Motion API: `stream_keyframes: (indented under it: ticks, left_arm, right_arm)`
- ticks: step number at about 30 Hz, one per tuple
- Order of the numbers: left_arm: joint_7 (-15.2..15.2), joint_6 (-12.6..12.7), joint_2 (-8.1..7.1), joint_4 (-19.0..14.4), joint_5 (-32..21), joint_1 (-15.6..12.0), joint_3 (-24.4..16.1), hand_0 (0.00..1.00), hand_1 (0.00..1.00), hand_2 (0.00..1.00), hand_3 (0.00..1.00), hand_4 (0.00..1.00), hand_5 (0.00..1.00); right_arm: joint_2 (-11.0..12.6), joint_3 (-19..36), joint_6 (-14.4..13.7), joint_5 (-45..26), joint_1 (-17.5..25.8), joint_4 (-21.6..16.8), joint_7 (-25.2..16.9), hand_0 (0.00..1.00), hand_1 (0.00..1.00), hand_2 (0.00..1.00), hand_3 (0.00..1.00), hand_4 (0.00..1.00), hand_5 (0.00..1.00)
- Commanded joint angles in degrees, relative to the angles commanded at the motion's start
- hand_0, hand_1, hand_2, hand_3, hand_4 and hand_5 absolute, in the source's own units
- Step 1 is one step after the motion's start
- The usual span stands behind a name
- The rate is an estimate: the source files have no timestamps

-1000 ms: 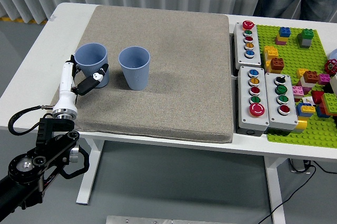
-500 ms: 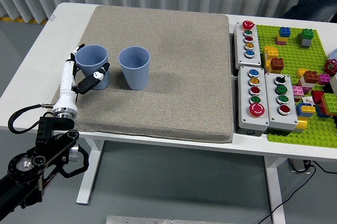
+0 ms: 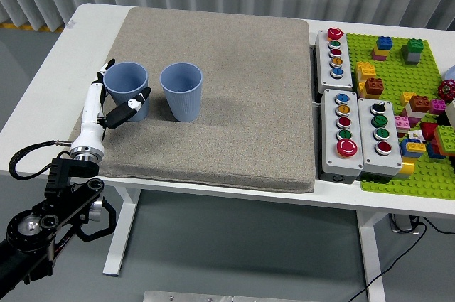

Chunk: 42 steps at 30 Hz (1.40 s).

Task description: Pick cup pour cup place

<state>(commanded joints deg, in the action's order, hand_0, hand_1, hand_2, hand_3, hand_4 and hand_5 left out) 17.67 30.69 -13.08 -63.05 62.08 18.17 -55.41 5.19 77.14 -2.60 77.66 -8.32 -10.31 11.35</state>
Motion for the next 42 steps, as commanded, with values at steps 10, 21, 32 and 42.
stream_keyframes:
  ticks: [10, 21, 32, 42]
  left_arm:
    - [-0.6, -0.8, -1.18, -1.5, 1.2, -1.8, -1.3, 0.847, 0.846, 0.991, 0.998, 0.954, 0.399]
    - [-1.2, -1.2, -4.33, -6.8, 3.1, -7.0, -4.2, 0.851, 0.852, 0.995, 0.998, 0.977, 0.421]
    - [-3.1, 0.2, -6.71, -22.4, 5.2, -11.6, -8.0, 0.855, 0.851, 0.992, 0.998, 0.985, 0.429]
    - [-1.1, 0.3, -3.95, -23.4, -1.1, -0.6, -14.4, 0.836, 0.809, 0.926, 0.967, 0.998, 0.463]
  right_arm:
    - [0.0, 0.1, 0.1, 0.3, 0.3, 0.0, 0.0, 0.696, 0.698, 0.629, 0.615, 0.197, 0.323]
    - [0.0, 0.5, 0.2, 1.1, 0.7, 0.0, 0.1, 0.696, 0.697, 0.628, 0.615, 0.198, 0.323]
    - [0.1, 0.9, 0.3, 2.0, 1.4, 0.0, 0.1, 0.696, 0.698, 0.628, 0.615, 0.197, 0.323]
    - [0.2, 0.1, 0.1, 0.6, 0.9, 0.0, 0.0, 0.696, 0.698, 0.628, 0.614, 0.198, 0.322]
